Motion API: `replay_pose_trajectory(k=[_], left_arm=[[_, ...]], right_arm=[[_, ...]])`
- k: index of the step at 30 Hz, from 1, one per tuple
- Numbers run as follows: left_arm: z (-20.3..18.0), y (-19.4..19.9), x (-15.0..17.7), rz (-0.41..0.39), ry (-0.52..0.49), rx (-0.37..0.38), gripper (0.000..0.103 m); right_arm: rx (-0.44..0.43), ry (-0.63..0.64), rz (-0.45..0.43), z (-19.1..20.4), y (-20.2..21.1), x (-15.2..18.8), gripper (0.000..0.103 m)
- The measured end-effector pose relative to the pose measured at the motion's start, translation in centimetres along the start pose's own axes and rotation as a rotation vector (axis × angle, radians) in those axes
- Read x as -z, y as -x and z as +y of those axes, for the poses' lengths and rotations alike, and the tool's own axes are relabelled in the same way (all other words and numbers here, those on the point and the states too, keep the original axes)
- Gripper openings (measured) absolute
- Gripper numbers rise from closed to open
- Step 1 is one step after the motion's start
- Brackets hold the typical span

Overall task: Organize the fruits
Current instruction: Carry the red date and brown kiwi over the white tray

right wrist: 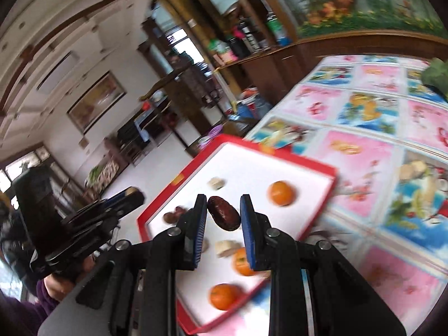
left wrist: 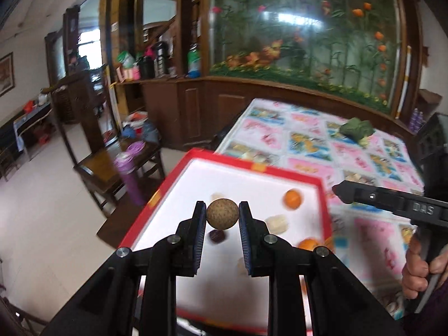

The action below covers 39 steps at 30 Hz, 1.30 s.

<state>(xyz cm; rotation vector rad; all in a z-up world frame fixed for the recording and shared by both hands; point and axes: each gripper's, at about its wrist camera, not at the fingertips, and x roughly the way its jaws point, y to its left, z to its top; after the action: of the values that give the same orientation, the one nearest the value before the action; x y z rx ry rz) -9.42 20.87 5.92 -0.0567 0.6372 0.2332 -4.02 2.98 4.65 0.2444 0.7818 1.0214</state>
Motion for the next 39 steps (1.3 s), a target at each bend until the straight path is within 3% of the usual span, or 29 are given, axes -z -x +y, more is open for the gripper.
replay_pose_trajectory(k=[8, 13, 20, 32, 34, 37, 39], left_arm=[[0.8, -1.1, 2.0, 0.055, -0.028, -0.017, 0.022], [2.5, -2.4, 2.8, 0.106, -0.010, -0.044, 0.022], [2.3, -3.9, 3.7, 0.168, -0.030, -0.034, 0.022], [2.0, -5.3, 4.9, 0.246, -0.040, -0.037, 0.023], [2.0, -5.4, 5.0, 0.253, -0.038, -0.040, 0.023], [2.1, -5.4, 4.8, 0.265, -0.030, -0.042, 0.023], [2.1, -5.3, 4.6, 0.268, -0.019, -0.034, 0.025]], right_arm=[[-0.045, 0.130, 0.178, 4.3, -4.7, 3.8, 0.026], [-0.016, 0.231, 0.240, 6.1, -5.6, 5.8, 0.026], [0.028, 0.260, 0.323, 6.0, -7.0, 7.2, 0.027], [0.072, 0.331, 0.340, 6.5, -7.6, 7.7, 0.028], [0.067, 0.335, 0.348, 6.6, -7.6, 7.7, 0.032], [0.032, 0.330, 0.365, 6.7, -7.4, 7.5, 0.046], [0.008, 0.319, 0.340, 6.5, -6.5, 6.9, 0.048]])
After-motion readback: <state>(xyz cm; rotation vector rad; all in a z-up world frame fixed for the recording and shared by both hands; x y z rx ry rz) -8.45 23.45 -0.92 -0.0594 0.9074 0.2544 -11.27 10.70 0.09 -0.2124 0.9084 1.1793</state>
